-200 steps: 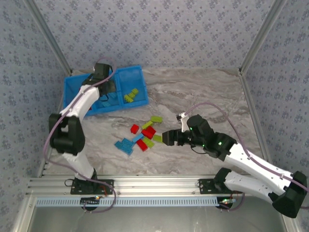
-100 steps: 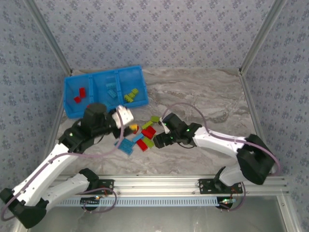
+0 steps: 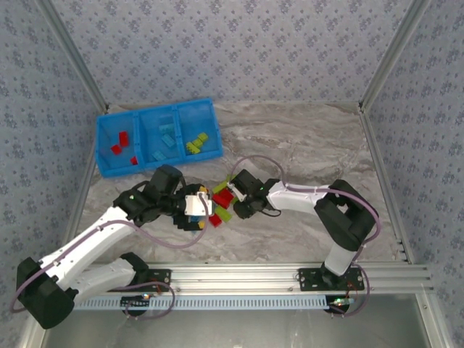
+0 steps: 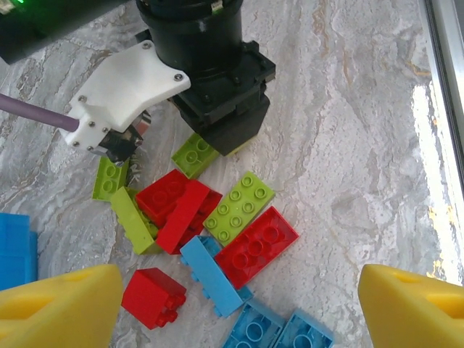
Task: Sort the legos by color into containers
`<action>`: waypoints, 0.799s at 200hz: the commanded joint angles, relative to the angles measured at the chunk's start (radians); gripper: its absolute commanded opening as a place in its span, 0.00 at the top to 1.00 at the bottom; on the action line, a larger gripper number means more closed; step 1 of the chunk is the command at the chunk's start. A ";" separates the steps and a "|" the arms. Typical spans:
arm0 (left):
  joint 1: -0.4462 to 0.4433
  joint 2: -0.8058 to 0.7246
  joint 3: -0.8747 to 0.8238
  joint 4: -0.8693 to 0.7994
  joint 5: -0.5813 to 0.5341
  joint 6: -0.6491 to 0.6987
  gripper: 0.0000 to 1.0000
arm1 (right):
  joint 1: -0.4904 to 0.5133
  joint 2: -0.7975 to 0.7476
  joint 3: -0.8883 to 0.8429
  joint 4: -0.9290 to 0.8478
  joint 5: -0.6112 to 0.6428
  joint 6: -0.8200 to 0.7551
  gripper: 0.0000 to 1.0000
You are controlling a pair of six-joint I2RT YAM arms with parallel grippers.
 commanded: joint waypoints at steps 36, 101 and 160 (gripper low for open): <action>0.040 -0.093 -0.053 0.098 0.047 0.020 0.05 | 0.014 -0.289 -0.067 0.024 0.066 0.032 0.78; 0.214 -0.147 -0.102 0.435 0.079 -0.240 0.01 | 0.019 -0.349 -0.024 0.483 0.041 -0.016 0.75; 0.297 -0.179 -0.106 0.538 -0.253 -0.418 0.01 | -0.013 0.207 0.512 0.388 0.104 -0.055 0.75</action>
